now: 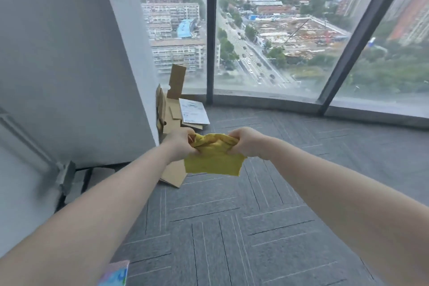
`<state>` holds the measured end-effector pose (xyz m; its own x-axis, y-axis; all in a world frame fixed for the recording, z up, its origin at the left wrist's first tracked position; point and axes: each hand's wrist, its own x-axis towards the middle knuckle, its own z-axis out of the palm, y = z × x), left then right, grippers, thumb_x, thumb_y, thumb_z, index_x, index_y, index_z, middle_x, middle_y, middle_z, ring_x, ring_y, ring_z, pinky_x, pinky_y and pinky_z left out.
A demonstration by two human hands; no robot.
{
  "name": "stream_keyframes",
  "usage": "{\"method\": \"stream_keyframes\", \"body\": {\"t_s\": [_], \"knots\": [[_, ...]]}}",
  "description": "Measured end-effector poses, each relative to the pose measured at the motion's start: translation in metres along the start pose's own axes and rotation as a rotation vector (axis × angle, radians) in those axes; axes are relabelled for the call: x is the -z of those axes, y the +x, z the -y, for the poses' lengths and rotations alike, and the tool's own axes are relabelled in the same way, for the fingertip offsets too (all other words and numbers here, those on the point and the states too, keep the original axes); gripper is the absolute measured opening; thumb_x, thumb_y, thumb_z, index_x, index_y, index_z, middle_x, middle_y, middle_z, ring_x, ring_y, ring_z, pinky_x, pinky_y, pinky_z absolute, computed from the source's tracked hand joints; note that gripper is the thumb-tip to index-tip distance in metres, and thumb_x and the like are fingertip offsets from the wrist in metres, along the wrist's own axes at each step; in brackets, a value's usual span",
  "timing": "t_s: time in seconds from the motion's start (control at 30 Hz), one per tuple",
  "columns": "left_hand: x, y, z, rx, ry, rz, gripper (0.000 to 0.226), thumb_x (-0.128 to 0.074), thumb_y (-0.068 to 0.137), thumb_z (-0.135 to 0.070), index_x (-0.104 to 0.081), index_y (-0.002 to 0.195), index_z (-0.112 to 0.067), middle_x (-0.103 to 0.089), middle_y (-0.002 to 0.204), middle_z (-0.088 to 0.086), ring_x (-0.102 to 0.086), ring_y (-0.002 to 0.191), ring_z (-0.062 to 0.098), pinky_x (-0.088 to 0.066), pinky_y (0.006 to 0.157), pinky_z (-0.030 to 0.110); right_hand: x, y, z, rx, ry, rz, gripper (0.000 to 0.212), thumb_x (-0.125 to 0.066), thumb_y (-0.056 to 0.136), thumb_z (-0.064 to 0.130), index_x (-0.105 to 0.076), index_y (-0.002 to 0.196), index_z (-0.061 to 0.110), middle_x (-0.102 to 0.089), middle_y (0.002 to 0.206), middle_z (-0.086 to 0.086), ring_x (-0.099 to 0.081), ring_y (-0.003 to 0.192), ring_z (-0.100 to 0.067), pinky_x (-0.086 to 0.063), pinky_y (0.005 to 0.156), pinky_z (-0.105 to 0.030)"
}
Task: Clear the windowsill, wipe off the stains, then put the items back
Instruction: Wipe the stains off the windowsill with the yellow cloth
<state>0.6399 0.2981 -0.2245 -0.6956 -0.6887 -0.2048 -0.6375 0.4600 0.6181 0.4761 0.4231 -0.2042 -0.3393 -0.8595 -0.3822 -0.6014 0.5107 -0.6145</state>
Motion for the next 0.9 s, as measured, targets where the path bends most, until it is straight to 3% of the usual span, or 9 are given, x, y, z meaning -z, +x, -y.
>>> {"method": "stream_keyframes", "body": {"t_s": [0.07, 0.2, 0.33, 0.47, 0.57, 0.67, 0.73, 0.9], "knots": [[0.000, 0.041, -0.020, -0.052, 0.008, 0.028, 0.019, -0.076, 0.071, -0.023, -0.065, 0.086, -0.020, -0.062, 0.083, -0.002, -0.057, 0.081, 0.018, -0.044, 0.065, 0.025, 0.025, 0.020, -0.015, -0.024, 0.028, -0.061, 0.025, -0.062, 0.084, 0.010, -0.070, 0.107, 0.015, -0.064, 0.094, -0.005, -0.058, 0.086, -0.021, -0.053, 0.074, -0.033], [-0.007, 0.132, -0.058, -0.143, 0.036, 0.125, 0.021, -0.076, 0.075, -0.020, -0.061, 0.089, -0.017, -0.055, 0.079, -0.004, -0.051, 0.077, 0.015, -0.039, 0.055, 0.020, 0.076, 0.073, -0.052, -0.098, 0.052, -0.157, 0.019, -0.058, 0.084, 0.008, -0.070, 0.099, 0.005, -0.058, 0.082, -0.005, -0.053, 0.076, -0.020, -0.048, 0.067, -0.031], [-0.016, 0.225, -0.081, -0.167, 0.071, 0.140, 0.029, -0.077, 0.074, -0.020, -0.064, 0.098, -0.012, -0.061, 0.089, 0.001, -0.056, 0.084, 0.019, -0.044, 0.068, 0.024, 0.124, 0.144, -0.084, -0.124, 0.056, -0.191, 0.010, -0.056, 0.085, 0.007, -0.065, 0.085, 0.002, -0.052, 0.076, -0.005, -0.048, 0.070, -0.018, -0.042, 0.059, -0.026], [-0.012, 0.322, -0.097, -0.133, 0.114, 0.103, 0.022, -0.077, 0.074, -0.018, -0.055, 0.074, -0.021, -0.053, 0.075, -0.005, -0.051, 0.077, 0.018, -0.039, 0.060, 0.022, 0.177, 0.235, -0.107, -0.106, 0.091, -0.196, 0.014, -0.055, 0.085, 0.006, -0.065, 0.093, 0.001, -0.053, 0.078, -0.005, -0.049, 0.072, -0.018, -0.042, 0.060, -0.027], [0.003, 0.392, -0.112, -0.101, 0.127, 0.084, 0.029, -0.076, 0.074, -0.017, -0.050, 0.067, -0.026, -0.050, 0.071, -0.007, -0.050, 0.077, 0.019, -0.041, 0.067, 0.026, 0.217, 0.296, -0.113, -0.079, 0.104, -0.191, 0.009, -0.055, 0.084, 0.006, -0.063, 0.088, 0.007, -0.052, 0.076, -0.003, -0.048, 0.070, -0.017, -0.040, 0.056, -0.024], [0.016, 0.455, -0.125, -0.107, 0.158, 0.049, 0.015, -0.075, 0.073, -0.018, -0.061, 0.079, -0.014, -0.062, 0.081, 0.001, -0.056, 0.081, 0.022, -0.047, 0.069, 0.031, 0.254, 0.350, -0.114, -0.071, 0.147, -0.212, 0.012, -0.055, 0.083, 0.004, -0.060, 0.078, 0.014, -0.052, 0.072, -0.002, -0.047, 0.067, -0.017, -0.038, 0.053, -0.023], [0.021, 0.495, -0.130, -0.109, 0.173, 0.042, 0.021, -0.074, 0.072, -0.019, -0.065, 0.088, -0.009, -0.066, 0.091, 0.006, -0.060, 0.089, 0.026, -0.051, 0.076, 0.034, 0.275, 0.382, -0.116, -0.076, 0.162, -0.210, 0.014, -0.054, 0.082, 0.004, -0.058, 0.074, 0.015, -0.051, 0.071, -0.001, -0.046, 0.065, -0.016, -0.036, 0.052, -0.023], [0.031, 0.612, -0.137, -0.099, 0.164, 0.084, 0.023, -0.075, 0.071, -0.017, -0.065, 0.090, -0.009, -0.064, 0.089, 0.006, -0.060, 0.087, 0.026, -0.049, 0.072, 0.031, 0.331, 0.473, -0.128, -0.086, 0.160, -0.205, 0.012, -0.056, 0.084, 0.006, -0.065, 0.091, 0.008, -0.056, 0.081, -0.003, -0.051, 0.074, -0.018, -0.041, 0.056, -0.023]]}}
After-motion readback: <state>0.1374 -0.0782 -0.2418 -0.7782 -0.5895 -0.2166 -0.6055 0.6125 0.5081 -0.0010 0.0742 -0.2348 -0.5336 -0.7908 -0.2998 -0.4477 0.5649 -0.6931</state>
